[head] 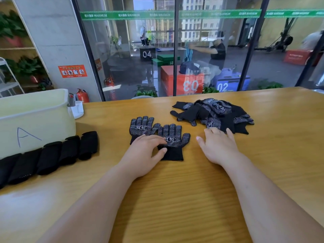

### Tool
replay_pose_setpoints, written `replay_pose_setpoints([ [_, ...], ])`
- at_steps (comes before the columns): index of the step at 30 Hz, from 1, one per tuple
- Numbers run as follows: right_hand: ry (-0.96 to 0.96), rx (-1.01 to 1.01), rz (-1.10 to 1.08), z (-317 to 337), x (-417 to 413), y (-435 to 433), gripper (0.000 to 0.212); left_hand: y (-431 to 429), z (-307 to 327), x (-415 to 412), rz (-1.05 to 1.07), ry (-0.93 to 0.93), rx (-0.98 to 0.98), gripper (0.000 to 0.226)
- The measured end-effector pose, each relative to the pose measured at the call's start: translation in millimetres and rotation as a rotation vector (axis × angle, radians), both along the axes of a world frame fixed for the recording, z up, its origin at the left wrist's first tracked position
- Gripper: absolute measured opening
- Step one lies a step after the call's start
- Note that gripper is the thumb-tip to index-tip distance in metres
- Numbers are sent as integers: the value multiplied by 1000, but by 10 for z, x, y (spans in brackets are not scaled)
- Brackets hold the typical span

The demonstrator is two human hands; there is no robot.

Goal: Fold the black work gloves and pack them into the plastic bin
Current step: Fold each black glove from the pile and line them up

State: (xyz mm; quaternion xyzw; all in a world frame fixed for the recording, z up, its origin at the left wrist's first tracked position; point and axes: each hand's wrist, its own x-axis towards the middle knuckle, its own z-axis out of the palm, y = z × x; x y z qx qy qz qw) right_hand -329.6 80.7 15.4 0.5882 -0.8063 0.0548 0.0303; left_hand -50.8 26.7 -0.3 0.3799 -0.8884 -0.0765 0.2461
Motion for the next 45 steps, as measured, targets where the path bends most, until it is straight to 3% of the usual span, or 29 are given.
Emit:
replay_pose_setpoints([
  [7, -87, -192, 106, 42, -56, 83, 51, -3, -10, 7, 71, -6, -46, 30],
  [12, -74, 2, -96, -4, -155, 123, 58, 2, -58, 20, 227, -54, 32, 45],
  [18, 44, -102, 22, 61, 202, 193, 51, -6, -21, 6, 210, -84, 67, 47],
  [25, -36, -109, 125, 52, 403, 210, 42, -25, -25, -2, 168, -84, 75, 46],
  [35, 46, -99, -234, -20, 116, -5, 53, -3, 18, -54, 159, -79, -5, 42],
  [38, 84, -178, -61, 15, 181, -138, 56, -14, 20, -50, 168, -80, 43, 42],
  [41, 100, -99, 129, 24, 228, -360, 60, -26, 8, -38, 157, -63, 60, 42],
  [45, 62, 16, 127, -72, 169, -603, 65, -42, -31, -38, 148, -31, 68, 41],
])
